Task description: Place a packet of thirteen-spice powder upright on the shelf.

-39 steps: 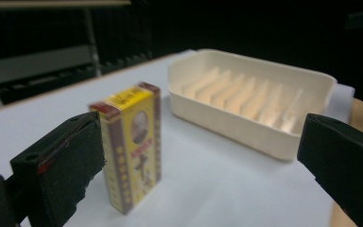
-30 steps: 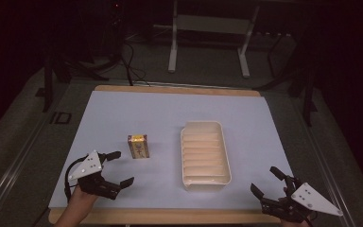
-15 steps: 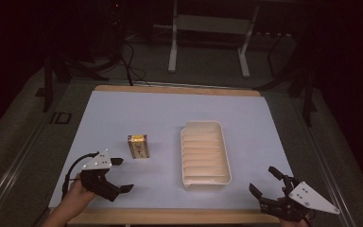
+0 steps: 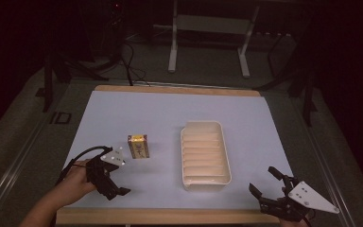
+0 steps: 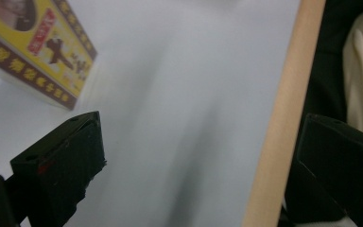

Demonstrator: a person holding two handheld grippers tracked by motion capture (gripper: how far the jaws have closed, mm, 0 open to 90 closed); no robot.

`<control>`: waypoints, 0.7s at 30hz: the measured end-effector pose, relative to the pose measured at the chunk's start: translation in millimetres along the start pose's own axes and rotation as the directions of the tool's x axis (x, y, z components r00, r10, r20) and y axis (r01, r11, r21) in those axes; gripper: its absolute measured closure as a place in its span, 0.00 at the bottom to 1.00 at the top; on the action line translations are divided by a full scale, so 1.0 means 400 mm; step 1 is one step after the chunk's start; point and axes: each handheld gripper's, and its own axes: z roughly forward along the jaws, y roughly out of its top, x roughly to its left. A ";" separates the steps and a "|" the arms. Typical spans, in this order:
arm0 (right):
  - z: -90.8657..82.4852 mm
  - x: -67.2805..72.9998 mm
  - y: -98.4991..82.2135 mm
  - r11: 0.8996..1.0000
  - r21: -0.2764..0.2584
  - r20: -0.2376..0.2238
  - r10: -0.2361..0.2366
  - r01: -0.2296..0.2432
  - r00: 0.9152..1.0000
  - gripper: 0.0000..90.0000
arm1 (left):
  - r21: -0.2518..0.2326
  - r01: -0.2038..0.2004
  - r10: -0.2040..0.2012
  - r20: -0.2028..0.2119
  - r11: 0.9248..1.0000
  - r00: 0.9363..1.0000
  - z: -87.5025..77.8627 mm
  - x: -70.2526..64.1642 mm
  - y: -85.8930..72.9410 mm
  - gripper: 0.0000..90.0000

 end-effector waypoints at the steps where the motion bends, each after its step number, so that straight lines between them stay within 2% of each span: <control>1: 0.000 0.000 0.000 1.000 -0.001 -0.001 -0.001 0.001 1.000 0.16 | 0.013 0.000 0.000 0.004 1.000 1.000 0.001 -0.001 0.003 0.02; 3: -0.001 0.001 0.000 1.000 0.000 -0.001 0.000 0.000 1.000 0.16 | 0.049 -0.015 0.014 0.008 0.999 1.000 0.002 0.000 0.010 0.02; 5: 0.000 0.001 0.000 1.000 0.003 -0.003 -0.001 0.001 1.000 0.16 | 0.064 -0.014 0.013 0.022 0.998 1.000 0.004 0.000 0.012 0.02; 7: 0.000 0.001 0.000 1.000 0.004 -0.004 -0.001 0.001 1.000 0.16 | 0.107 -0.025 0.022 0.030 0.994 0.999 0.010 -0.001 0.017 0.02; 11: 0.001 0.002 0.000 1.000 0.012 -0.010 0.000 0.001 1.000 0.16 | 0.199 -0.050 0.040 0.055 0.979 0.998 0.028 -0.012 0.023 0.02; 13: 0.000 0.004 0.000 1.000 0.010 -0.009 -0.003 0.003 1.000 0.16 | 0.227 -0.063 0.050 0.062 0.972 0.997 0.033 -0.016 0.025 0.02; 15: 0.000 0.004 0.000 1.000 0.011 -0.009 -0.005 0.005 1.000 0.16 | 0.247 -0.069 0.054 0.068 0.967 0.996 0.033 -0.017 0.027 0.02; 18: 0.001 0.003 0.000 1.000 0.018 -0.011 0.000 0.000 1.000 0.16 | 0.259 -0.067 0.048 0.077 0.964 0.996 0.030 -0.017 0.034 0.02; 21: -0.001 0.003 0.000 1.000 0.019 -0.011 0.005 -0.005 1.000 0.16 | 0.292 -0.063 0.037 0.094 0.954 0.995 0.027 -0.018 0.044 0.02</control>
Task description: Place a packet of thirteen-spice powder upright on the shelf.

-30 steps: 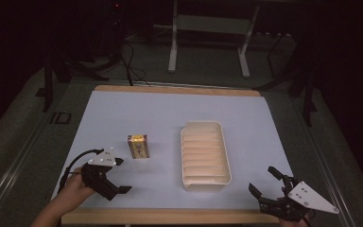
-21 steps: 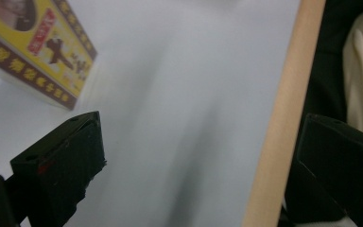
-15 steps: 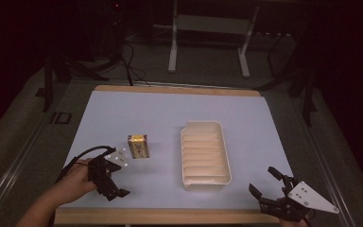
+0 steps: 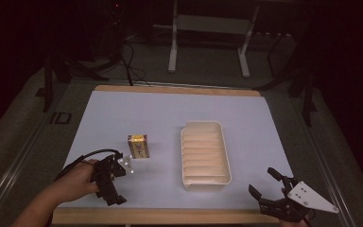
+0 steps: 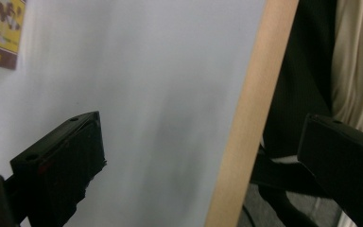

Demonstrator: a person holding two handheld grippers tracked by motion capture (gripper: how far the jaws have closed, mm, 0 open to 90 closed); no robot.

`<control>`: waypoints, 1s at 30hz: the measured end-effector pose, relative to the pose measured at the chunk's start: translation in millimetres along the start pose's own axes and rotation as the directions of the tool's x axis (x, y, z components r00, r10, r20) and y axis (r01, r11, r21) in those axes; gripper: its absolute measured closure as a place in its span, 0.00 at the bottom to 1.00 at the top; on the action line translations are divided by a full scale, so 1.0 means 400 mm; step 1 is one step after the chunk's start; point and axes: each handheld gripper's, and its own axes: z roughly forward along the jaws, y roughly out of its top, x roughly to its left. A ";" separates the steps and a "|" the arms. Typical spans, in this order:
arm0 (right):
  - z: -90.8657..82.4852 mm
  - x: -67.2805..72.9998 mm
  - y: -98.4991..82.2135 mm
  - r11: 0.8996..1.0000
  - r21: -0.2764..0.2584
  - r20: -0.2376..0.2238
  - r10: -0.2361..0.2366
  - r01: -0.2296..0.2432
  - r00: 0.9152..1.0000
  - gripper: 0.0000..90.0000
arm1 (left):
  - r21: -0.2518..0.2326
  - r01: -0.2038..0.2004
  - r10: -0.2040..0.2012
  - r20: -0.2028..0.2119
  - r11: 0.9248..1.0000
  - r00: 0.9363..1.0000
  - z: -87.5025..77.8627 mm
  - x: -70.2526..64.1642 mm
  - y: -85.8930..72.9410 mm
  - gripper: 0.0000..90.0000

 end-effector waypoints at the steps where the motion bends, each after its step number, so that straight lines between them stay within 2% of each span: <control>1: -0.001 0.000 0.000 1.000 -0.002 0.001 0.001 -0.001 1.000 0.16 | 0.013 -0.006 0.005 0.007 1.000 1.000 -0.002 0.001 0.004 0.02; 4: -0.001 0.000 0.000 1.000 -0.002 0.004 -0.001 0.001 1.000 0.16 | 0.023 -0.007 0.007 0.021 1.000 1.000 -0.009 0.003 0.014 0.02; 6: 0.000 0.000 0.000 1.000 -0.001 0.002 -0.001 0.001 1.000 0.16 | 0.023 0.016 -0.018 0.050 1.000 0.999 -0.013 0.005 0.022 0.02; 8: 0.000 0.000 0.000 1.000 0.000 0.001 0.000 0.000 1.000 0.16 | 0.044 0.039 -0.042 0.080 0.998 0.996 -0.016 0.007 0.034 0.02; 12: 0.000 -0.001 -0.001 1.000 -0.003 0.004 0.002 -0.002 1.000 0.16 | 0.039 0.055 -0.058 0.091 0.998 0.994 -0.028 0.008 0.057 0.02; 13: 0.000 -0.001 -0.001 1.000 -0.004 0.004 0.003 -0.003 1.000 0.16 | 0.034 0.053 -0.056 0.080 0.998 0.995 -0.032 0.005 0.063 0.02; 17: 0.000 0.001 -0.001 1.000 -0.007 0.008 -0.005 0.005 1.000 0.16 | 0.066 0.008 -0.009 0.025 0.998 1.000 -0.037 -0.009 0.083 0.01; 19: 0.000 0.001 -0.001 1.000 -0.007 0.008 -0.005 0.005 1.000 0.16 | 0.092 -0.036 0.035 0.008 0.995 0.999 -0.041 -0.020 0.089 0.01; 21: 0.000 0.001 -0.001 1.000 -0.007 0.010 -0.005 0.005 1.000 0.16 | 0.106 -0.040 0.037 0.031 0.994 0.999 -0.044 -0.022 0.098 0.02; 24: 0.000 0.001 -0.001 1.000 -0.007 0.009 -0.005 0.005 1.000 0.16 | 0.115 -0.078 0.075 0.035 0.990 0.997 -0.053 -0.029 0.109 0.02; 30: 0.001 0.002 -0.001 1.000 -0.006 0.006 -0.010 0.010 1.000 0.16 | 0.087 -0.102 0.098 0.049 0.991 0.994 -0.081 -0.020 0.120 0.02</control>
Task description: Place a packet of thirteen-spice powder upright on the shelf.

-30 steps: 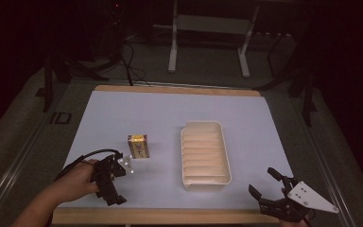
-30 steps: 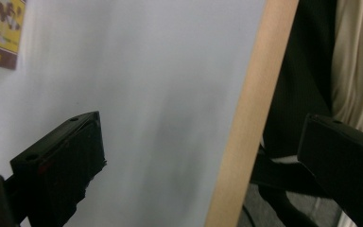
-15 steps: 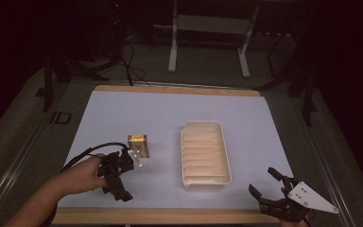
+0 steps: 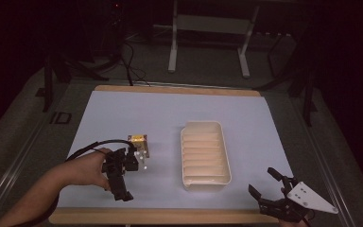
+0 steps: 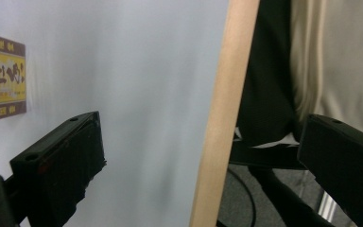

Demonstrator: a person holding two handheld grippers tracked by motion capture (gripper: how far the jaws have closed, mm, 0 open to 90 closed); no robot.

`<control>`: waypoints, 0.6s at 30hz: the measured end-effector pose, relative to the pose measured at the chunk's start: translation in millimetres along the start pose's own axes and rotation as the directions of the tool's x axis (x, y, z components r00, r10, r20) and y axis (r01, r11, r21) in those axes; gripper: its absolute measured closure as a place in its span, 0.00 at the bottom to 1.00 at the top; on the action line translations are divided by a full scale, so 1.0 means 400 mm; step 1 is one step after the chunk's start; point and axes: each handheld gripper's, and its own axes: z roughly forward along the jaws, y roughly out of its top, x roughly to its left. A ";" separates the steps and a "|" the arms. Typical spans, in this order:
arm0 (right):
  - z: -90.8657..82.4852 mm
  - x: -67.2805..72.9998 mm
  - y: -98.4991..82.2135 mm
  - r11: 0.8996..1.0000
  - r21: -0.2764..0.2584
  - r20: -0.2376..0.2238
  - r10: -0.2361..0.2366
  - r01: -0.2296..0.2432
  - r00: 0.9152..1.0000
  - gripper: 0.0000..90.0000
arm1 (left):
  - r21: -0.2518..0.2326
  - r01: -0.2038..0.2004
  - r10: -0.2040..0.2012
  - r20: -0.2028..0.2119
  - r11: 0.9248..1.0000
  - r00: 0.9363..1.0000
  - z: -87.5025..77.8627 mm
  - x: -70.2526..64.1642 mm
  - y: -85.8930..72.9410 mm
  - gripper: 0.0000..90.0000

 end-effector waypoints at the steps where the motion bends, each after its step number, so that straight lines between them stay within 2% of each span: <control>1: 0.000 0.000 0.000 1.000 0.001 -0.001 0.000 0.000 1.000 0.16 | -0.004 -0.007 0.007 -0.002 1.000 1.000 -0.005 0.002 0.001 0.02; 6: 0.001 0.001 0.000 1.000 0.006 -0.006 0.001 -0.001 1.000 0.16 | 0.007 -0.027 0.027 -0.008 1.000 1.000 -0.023 0.011 0.015 0.02; 18: 0.002 0.001 0.000 1.000 0.008 -0.012 -0.003 0.004 1.000 0.16 | -0.016 -0.078 0.078 -0.040 0.997 0.996 -0.071 0.022 0.047 0.02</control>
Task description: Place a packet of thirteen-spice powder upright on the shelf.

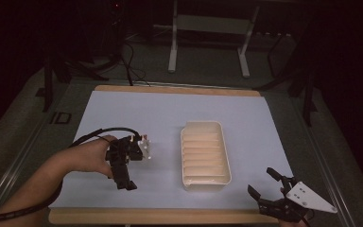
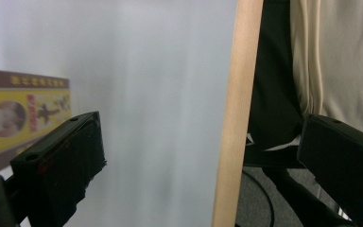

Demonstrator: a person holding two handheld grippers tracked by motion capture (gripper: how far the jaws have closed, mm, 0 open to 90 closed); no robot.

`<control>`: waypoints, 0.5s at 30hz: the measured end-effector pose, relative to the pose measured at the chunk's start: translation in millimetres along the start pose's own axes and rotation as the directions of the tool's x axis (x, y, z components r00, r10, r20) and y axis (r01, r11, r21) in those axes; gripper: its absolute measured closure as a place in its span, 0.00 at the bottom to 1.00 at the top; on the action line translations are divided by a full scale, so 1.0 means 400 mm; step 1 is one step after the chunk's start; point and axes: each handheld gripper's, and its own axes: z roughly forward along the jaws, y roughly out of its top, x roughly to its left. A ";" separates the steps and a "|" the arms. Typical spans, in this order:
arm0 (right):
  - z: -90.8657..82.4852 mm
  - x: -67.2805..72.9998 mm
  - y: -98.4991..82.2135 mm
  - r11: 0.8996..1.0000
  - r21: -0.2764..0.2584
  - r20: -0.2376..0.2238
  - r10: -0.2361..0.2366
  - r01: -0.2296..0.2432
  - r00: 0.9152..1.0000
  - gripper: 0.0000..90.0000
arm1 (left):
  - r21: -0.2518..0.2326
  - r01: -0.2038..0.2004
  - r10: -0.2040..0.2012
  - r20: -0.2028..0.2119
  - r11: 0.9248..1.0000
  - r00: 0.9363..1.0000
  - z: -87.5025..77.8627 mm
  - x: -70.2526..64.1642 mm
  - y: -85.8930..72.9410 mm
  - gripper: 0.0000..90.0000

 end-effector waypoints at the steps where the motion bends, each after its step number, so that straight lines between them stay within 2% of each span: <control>1: 0.000 0.000 0.000 1.000 0.000 0.000 0.001 -0.001 1.000 0.16 | -0.007 -0.003 0.003 0.001 1.000 1.000 -0.006 0.002 0.002 0.02; 3: 0.000 0.000 0.000 1.000 0.000 -0.001 0.001 -0.001 1.000 0.16 | -0.017 -0.013 0.013 -0.019 1.000 1.000 -0.019 0.004 0.006 0.02; 10: 0.001 0.000 0.000 1.000 0.002 -0.002 -0.001 0.001 1.000 0.16 | -0.038 -0.034 0.033 -0.044 0.999 0.999 -0.060 0.022 0.026 0.02; 15: 0.001 0.001 0.000 1.000 0.002 -0.005 0.000 0.000 1.000 0.16 | -0.029 -0.035 0.033 -0.062 0.999 0.998 -0.074 0.045 0.035 0.02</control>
